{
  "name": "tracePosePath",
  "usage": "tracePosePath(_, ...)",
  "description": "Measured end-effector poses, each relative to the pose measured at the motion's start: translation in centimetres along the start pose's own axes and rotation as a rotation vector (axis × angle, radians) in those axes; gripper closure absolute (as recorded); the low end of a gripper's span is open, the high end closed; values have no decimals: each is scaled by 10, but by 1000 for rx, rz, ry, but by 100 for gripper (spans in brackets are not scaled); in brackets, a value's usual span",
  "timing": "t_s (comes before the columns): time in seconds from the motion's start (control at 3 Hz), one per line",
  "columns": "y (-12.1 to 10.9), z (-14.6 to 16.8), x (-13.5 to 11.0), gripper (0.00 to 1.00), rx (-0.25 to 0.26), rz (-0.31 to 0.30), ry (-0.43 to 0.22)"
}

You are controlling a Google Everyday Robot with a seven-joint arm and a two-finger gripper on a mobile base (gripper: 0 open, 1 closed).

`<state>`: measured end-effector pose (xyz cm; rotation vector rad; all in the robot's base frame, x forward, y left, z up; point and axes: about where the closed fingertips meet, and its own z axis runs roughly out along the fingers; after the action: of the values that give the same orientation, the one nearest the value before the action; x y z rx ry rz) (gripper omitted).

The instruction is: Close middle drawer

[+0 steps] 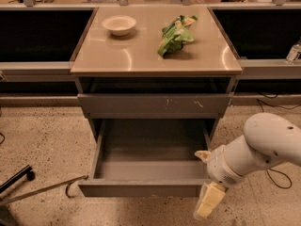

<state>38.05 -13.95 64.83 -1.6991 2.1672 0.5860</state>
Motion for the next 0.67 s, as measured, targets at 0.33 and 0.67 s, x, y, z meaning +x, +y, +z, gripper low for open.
tracePosePath(0.33, -8, 54, 15, 0, -49, 5, -4)
tracePosePath(0.67, -23, 107, 34, 0, -58, 17, -20)
